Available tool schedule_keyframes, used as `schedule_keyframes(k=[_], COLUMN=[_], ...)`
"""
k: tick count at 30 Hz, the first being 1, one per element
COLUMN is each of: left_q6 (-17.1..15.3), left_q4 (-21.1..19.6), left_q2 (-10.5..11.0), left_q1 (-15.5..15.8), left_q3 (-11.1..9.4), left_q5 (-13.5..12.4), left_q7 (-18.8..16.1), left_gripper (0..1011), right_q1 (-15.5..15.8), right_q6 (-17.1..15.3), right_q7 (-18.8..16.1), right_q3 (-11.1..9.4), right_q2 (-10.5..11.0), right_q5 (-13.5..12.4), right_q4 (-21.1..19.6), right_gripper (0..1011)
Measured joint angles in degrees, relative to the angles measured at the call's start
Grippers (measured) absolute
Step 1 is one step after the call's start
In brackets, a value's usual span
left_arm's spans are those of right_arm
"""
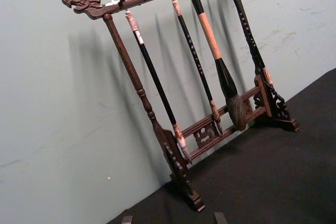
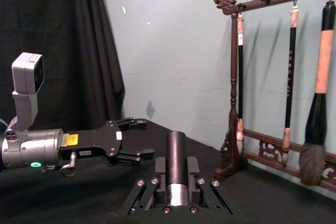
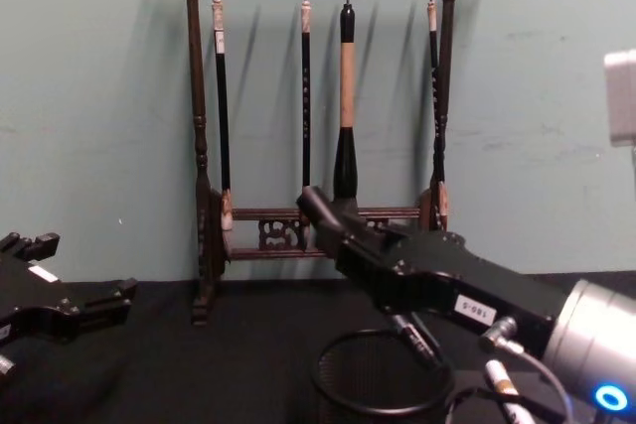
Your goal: Pick up the water-based marker from the table and place it into the pen holder.
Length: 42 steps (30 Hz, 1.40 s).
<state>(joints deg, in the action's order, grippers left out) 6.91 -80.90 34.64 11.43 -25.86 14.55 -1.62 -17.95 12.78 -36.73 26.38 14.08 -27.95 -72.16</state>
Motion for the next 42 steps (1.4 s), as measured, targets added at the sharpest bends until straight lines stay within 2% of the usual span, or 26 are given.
schedule_keyframes(k=[14,22,27,36,40,42], left_q6=[0.0,0.0,0.0,0.0,0.0,0.0], left_q4=[0.0,0.0,0.0,0.0,0.0,0.0], left_q2=[0.0,0.0,0.0,0.0,0.0,0.0], left_q1=[0.0,0.0,0.0,0.0,0.0,0.0], left_q3=[0.0,0.0,0.0,0.0,0.0,0.0], left_q5=[0.0,0.0,0.0,0.0,0.0,0.0], left_q7=[0.0,0.0,0.0,0.0,0.0,0.0], left_gripper=[1001,1001,1001,1001,1001,1001], right_q1=[-1.32,-1.17,-0.62,-0.69,-0.7,-0.72], right_q6=[0.04,-0.02,-0.14,-0.14,-0.15,-0.15], right_q7=[0.02,0.6,1.67,1.54,1.49,1.45], right_q3=[1.78,2.36,2.66,2.63,2.62,2.6], right_q2=[-1.12,-1.0,-0.6,-0.63,-0.65,-0.66], right_q5=[-0.67,-0.25,0.89,0.82,0.75,0.71], right_q4=[2.87,2.94,2.29,2.32,2.35,2.36], right_gripper=[236,236,236,236,291,369])
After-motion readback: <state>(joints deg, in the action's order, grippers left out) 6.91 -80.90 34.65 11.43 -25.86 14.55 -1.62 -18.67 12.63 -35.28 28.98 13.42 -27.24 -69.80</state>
